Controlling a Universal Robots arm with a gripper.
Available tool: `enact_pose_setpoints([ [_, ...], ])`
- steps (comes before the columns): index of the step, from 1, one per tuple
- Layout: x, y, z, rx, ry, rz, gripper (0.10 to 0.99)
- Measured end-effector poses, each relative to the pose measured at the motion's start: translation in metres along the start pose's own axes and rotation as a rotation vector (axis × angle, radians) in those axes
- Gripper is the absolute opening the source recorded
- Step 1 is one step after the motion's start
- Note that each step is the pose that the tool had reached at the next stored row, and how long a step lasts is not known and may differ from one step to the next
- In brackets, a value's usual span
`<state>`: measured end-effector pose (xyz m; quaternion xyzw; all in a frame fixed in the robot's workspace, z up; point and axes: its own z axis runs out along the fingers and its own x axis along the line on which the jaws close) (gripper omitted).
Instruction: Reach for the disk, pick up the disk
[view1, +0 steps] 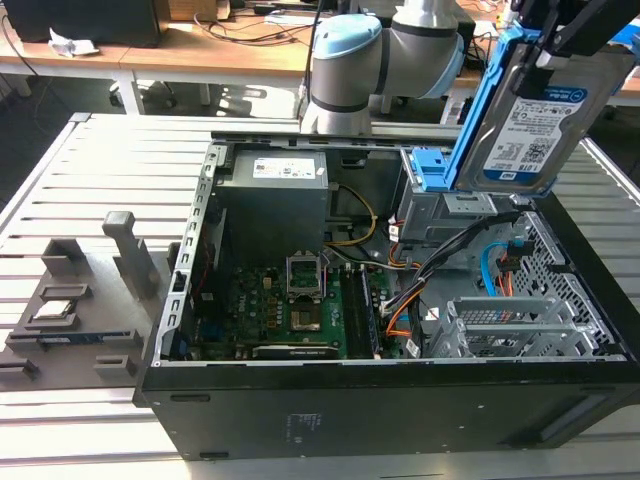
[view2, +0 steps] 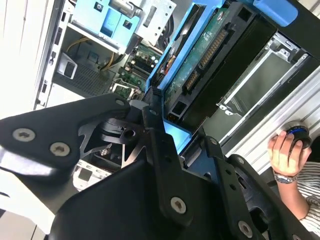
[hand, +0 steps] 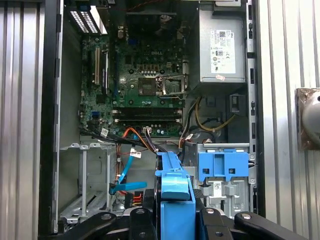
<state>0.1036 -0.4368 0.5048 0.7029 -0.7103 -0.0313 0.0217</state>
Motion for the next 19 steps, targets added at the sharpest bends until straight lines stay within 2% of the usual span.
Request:
enact_pose_setpoints([
  [10, 0.0217, -0.0002, 0.0001, 0.000, 0.0000, 0.000, 0.365],
  [19, 0.0333, -0.0004, 0.0001, 0.000, 0.0001, 0.000, 0.365],
])
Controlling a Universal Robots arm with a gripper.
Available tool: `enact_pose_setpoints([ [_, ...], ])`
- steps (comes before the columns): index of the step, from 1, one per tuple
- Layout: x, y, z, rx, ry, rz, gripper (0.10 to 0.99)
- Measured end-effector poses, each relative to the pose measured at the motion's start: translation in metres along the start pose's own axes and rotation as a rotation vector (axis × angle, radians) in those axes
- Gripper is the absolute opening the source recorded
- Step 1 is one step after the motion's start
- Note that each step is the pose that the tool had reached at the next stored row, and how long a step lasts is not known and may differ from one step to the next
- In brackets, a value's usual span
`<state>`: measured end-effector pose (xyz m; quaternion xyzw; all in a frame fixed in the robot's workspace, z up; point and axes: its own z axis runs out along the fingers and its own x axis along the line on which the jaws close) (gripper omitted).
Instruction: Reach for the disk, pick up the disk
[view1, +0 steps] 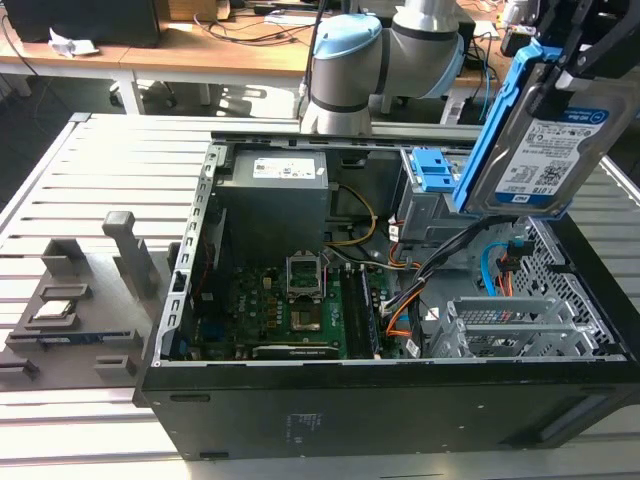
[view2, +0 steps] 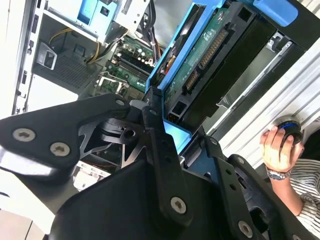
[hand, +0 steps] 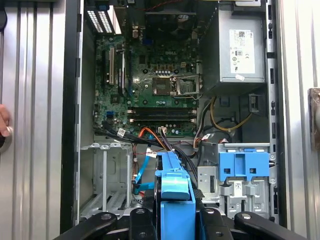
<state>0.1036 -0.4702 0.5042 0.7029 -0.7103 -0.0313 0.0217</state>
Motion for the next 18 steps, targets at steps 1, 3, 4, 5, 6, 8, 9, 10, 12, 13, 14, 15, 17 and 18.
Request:
enact_pose_setpoints([
  [1, 0.0008, 0.0000, 0.0000, 0.000, 0.0001, 0.000, 0.365],
  [3, 0.0029, 0.0000, 0.0000, 0.000, 0.0003, 0.000, 0.365],
  [4, 0.0036, -0.0001, 0.0000, 0.000, 0.0003, 0.000, 0.365],
  [5, 0.0048, -0.0001, 0.0000, 0.000, 0.0005, 0.000, 0.365],
  [6, 0.0056, -0.0001, 0.0000, 0.000, 0.0005, 0.000, 0.365],
  [8, 0.0074, -0.0001, 0.0000, 0.000, 0.0007, 0.000, 0.365],
  [9, 0.0083, -0.0001, 0.0000, 0.000, 0.0007, 0.000, 0.365],
  [10, 0.0090, -0.0001, 0.0000, 0.000, 0.0008, 0.000, 0.365],
  [12, 0.0108, -0.0001, 0.0000, 0.000, 0.0009, 0.000, 0.365],
  [13, 0.0124, -0.0001, 0.0000, 0.000, 0.0010, 0.000, 0.365],
  [14, 0.0134, -0.0002, 0.0000, 0.000, 0.0011, 0.000, 0.365],
  [15, 0.0142, -0.0002, 0.0000, 0.000, 0.0012, 0.000, 0.365],
  [17, 0.0165, -0.0002, 0.0000, 0.000, 0.0014, 0.000, 0.365],
  [18, 0.0174, -0.0002, 0.0000, 0.000, 0.0015, 0.000, 0.365],
])
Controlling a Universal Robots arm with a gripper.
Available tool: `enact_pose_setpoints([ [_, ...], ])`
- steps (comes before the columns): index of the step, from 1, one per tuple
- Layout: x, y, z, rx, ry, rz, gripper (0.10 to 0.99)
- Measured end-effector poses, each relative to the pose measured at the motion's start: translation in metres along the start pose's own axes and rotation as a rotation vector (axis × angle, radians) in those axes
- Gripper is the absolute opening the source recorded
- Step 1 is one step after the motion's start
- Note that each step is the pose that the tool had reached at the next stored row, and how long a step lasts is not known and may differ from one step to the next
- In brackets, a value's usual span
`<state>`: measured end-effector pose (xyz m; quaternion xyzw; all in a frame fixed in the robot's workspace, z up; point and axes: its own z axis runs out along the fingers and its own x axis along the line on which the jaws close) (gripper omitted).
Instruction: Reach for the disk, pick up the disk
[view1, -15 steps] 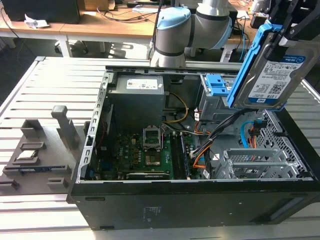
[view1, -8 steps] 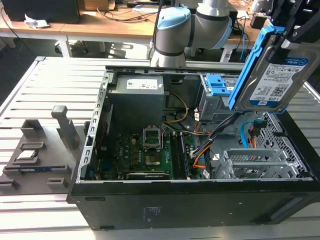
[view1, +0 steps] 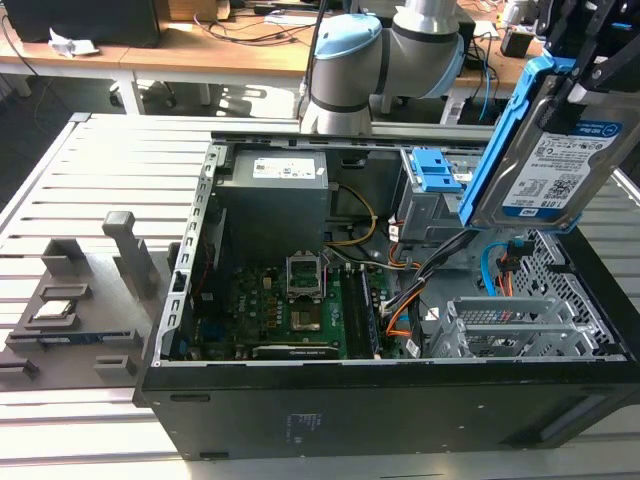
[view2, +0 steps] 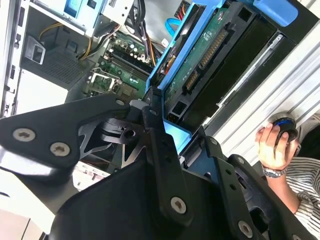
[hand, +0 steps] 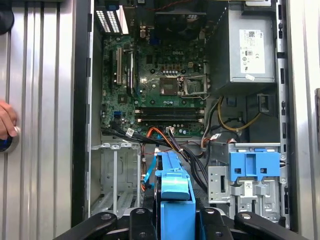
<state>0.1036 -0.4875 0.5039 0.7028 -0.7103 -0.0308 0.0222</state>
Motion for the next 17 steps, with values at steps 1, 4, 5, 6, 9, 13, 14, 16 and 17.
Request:
enact_pose_setpoints([
  [1, 0.0008, 0.0000, 0.0000, 0.000, 0.0000, 0.000, 0.365],
  [4, 0.0049, 0.0000, 0.0001, 0.000, 0.0002, 0.000, 0.365],
  [5, 0.0065, -0.0001, 0.0000, 0.000, 0.0004, 0.000, 0.365],
  [6, 0.0074, -0.0001, 0.0000, 0.000, 0.0005, 0.000, 0.365],
  [9, 0.0111, -0.0001, 0.0001, 0.000, 0.0005, 0.000, 0.365],
  [13, 0.0167, -0.0002, 0.0001, 0.000, 0.0008, 0.000, 0.365],
  [14, 0.0182, -0.0002, 0.0001, 0.000, 0.0010, 0.000, 0.365],
  [16, 0.0204, -0.0002, 0.0001, 0.000, 0.0013, 0.000, 0.365],
  [17, 0.0212, -0.0002, 0.0001, 0.000, 0.0014, 0.000, 0.365],
])
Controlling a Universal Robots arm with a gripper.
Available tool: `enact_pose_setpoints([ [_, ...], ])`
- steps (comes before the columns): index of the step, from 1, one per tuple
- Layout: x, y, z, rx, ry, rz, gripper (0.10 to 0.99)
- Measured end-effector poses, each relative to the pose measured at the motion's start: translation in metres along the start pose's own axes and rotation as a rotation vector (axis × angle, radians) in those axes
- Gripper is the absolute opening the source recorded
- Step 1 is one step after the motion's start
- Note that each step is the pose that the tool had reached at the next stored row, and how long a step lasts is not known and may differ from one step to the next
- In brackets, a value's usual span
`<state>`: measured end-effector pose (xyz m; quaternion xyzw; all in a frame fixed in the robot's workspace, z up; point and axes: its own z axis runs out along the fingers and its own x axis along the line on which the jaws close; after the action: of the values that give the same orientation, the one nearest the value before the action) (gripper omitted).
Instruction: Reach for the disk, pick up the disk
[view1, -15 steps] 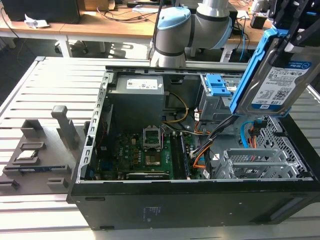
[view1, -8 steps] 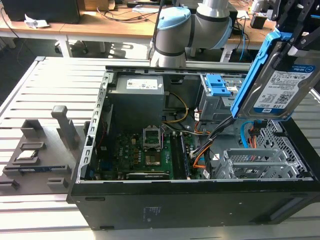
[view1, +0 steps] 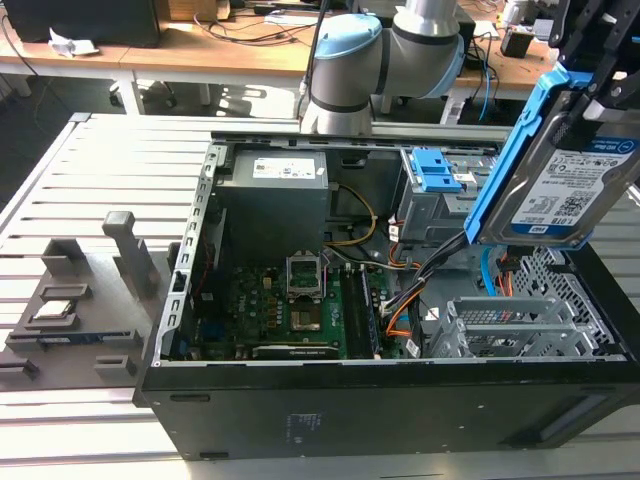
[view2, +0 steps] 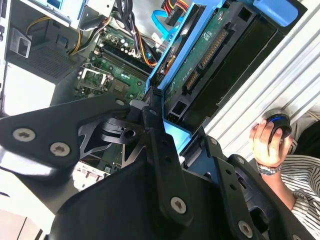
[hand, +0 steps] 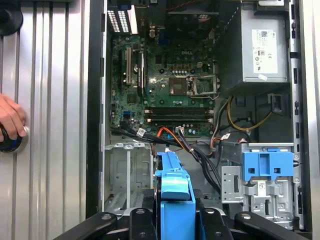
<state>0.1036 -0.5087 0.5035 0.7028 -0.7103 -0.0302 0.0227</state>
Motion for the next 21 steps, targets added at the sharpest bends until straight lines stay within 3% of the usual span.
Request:
enact_pose_setpoints([
  [21, 0.0253, -0.0003, 0.0003, 0.000, 0.0034, 0.000, 0.365],
])
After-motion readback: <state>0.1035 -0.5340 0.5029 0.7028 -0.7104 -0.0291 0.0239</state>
